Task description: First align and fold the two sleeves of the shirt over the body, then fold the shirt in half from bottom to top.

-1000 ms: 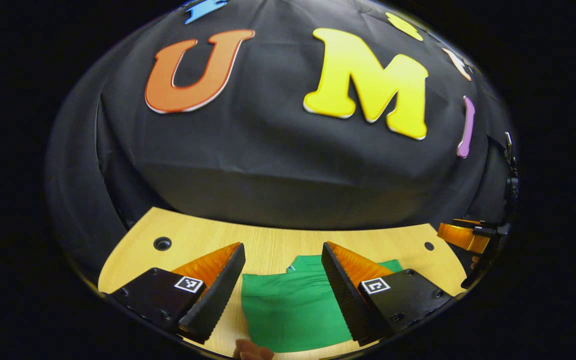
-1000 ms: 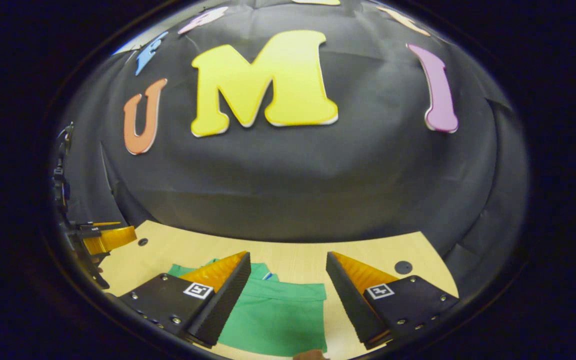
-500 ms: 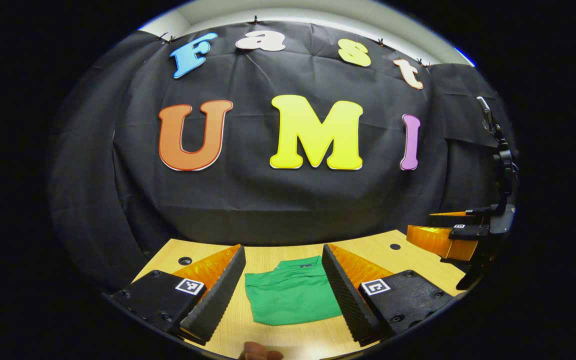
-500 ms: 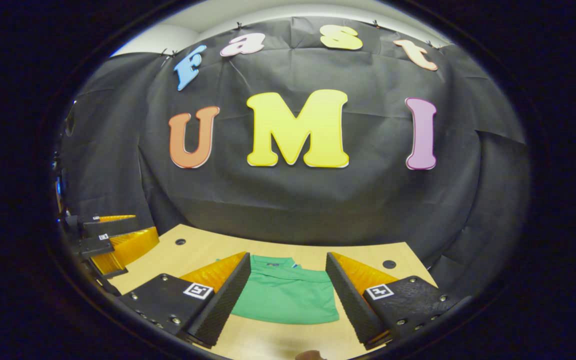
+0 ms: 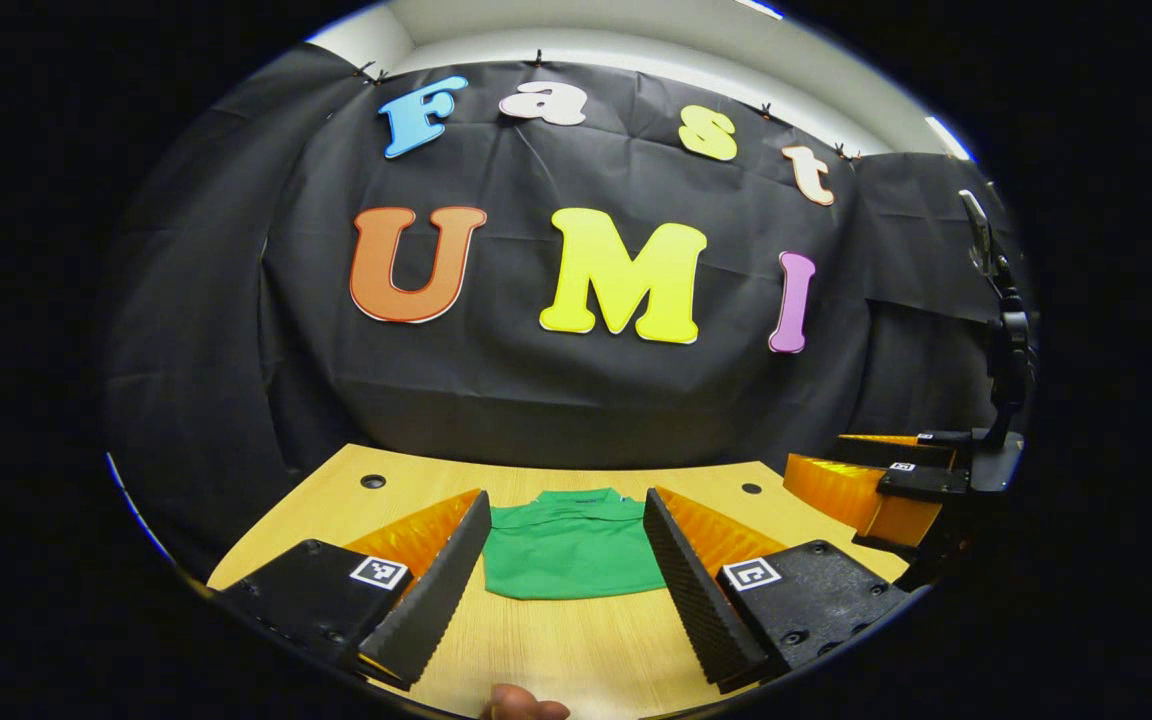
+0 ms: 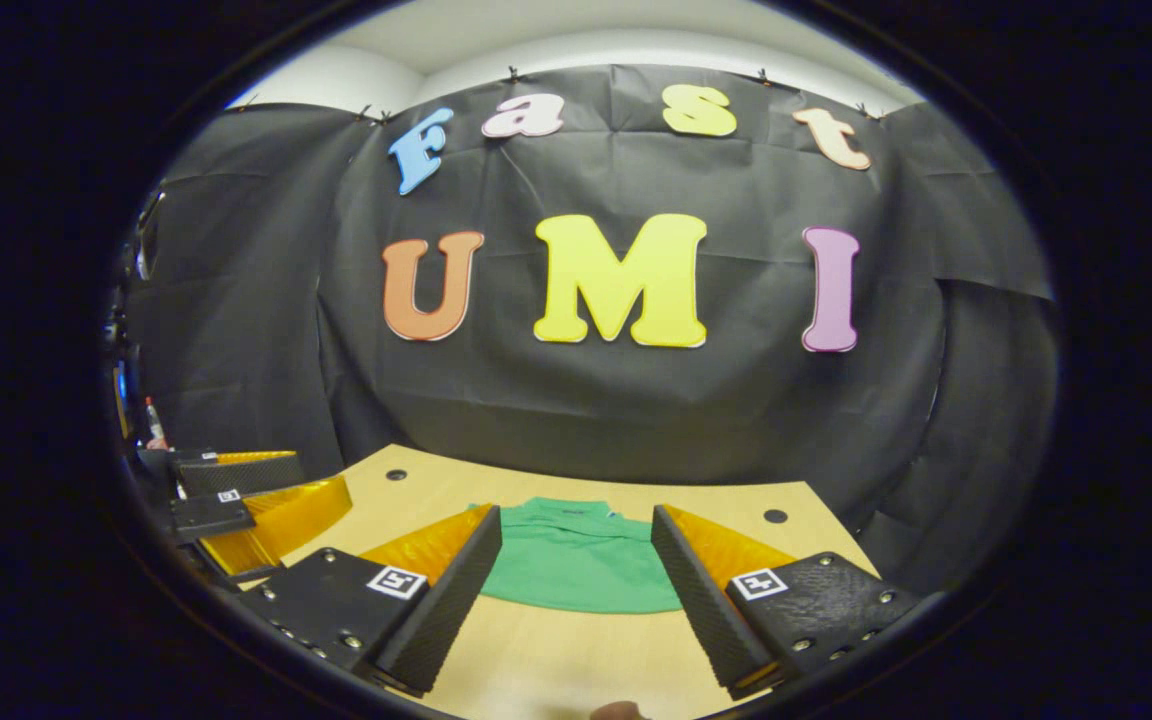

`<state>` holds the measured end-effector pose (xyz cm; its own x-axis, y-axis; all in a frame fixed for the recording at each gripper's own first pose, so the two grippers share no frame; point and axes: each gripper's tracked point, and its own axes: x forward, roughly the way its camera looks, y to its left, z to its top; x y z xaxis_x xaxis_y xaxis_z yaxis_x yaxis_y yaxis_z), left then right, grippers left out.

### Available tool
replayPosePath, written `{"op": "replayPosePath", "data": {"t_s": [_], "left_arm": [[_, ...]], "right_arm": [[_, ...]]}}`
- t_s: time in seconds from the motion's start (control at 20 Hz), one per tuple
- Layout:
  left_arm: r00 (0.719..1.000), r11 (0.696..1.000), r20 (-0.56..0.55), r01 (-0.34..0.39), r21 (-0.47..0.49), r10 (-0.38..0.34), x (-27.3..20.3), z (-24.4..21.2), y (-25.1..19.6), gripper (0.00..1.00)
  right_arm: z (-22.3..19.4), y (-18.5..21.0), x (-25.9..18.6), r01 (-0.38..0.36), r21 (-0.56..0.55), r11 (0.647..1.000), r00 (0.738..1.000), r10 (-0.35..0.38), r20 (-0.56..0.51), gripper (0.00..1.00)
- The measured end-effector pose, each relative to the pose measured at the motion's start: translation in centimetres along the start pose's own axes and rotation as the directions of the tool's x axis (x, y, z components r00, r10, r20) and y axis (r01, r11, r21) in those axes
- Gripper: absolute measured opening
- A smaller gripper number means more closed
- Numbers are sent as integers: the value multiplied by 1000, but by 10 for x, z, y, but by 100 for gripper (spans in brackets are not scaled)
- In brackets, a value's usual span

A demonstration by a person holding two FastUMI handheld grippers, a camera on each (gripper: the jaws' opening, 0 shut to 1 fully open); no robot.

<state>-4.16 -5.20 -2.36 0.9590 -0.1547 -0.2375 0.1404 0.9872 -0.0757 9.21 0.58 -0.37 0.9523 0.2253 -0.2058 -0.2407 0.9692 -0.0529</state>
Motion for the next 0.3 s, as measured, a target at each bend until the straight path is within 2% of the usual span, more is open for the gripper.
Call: {"op": "replayPosePath", "data": {"t_s": [0.3], "left_arm": [[1000, 1000, 14, -6, -15, 7, -1, 1, 10, 100]], "right_arm": [[-4, 2, -2, 16, -9, 1000, 1000, -16, -5, 95]]}}
